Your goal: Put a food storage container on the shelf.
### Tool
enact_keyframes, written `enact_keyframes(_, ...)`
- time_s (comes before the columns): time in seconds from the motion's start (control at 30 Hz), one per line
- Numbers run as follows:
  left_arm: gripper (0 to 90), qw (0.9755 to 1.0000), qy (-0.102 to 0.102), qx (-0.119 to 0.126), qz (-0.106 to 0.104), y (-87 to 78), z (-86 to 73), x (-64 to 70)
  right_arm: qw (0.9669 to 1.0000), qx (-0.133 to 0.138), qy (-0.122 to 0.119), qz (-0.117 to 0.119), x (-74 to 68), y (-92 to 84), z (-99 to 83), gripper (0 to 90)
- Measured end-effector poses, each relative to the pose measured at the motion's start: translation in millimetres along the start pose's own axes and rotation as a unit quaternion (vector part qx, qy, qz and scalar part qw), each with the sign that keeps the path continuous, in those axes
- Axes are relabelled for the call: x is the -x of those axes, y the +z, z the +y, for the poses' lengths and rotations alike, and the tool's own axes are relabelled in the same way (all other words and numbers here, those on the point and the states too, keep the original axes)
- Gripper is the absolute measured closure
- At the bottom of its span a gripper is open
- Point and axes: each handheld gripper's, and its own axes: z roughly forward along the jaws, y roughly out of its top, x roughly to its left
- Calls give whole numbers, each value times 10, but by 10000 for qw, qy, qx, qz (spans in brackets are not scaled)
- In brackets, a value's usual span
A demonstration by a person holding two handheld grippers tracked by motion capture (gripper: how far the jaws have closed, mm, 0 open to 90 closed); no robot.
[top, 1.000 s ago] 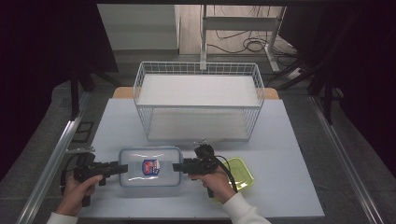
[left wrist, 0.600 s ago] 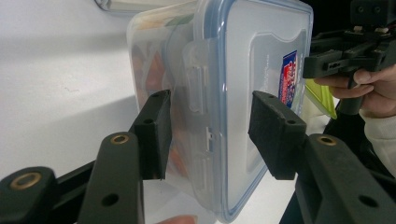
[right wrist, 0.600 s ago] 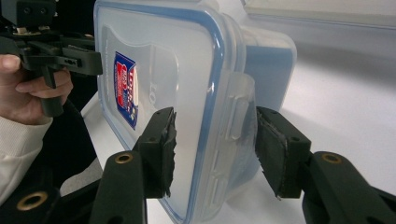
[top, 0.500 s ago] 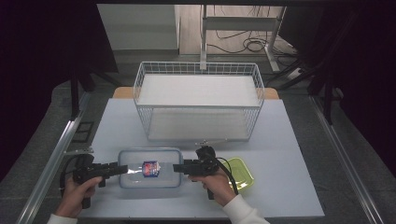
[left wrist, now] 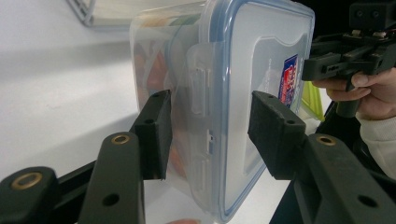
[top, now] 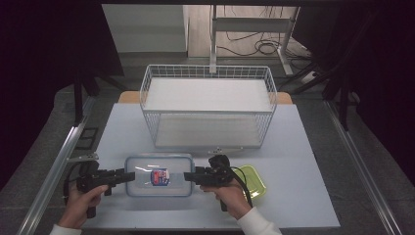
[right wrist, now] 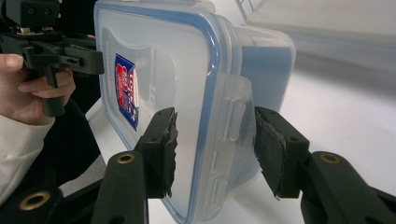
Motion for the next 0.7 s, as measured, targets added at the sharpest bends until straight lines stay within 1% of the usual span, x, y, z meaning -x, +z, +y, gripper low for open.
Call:
enact_keyframes(0.27, 509, 9996, 267, 79, -30, 43, 89, 206, 9995, 218, -206, -85, -51, -241, 14, 506)
enact_keyframes(0.37, 510, 9994, 344, 93, -43, 75, 159, 279, 9992, 302, -244, -123, -44, -364, 40, 506)
enact_keyframes(0.43, 509, 9991, 415, 116, -55, 96, 240, 340, 9991, 334, -230, -114, -38, -395, 52, 506)
enact_keyframes(0.53, 510, 9986, 496, 139, -75, 119, 320, 399, 9985, 444, -286, -154, -32, -500, 102, 506)
enact_keyframes(0.7, 509, 9977, 639, 176, -115, 176, 483, 533, 9974, 544, -412, -228, -33, -695, 217, 507)
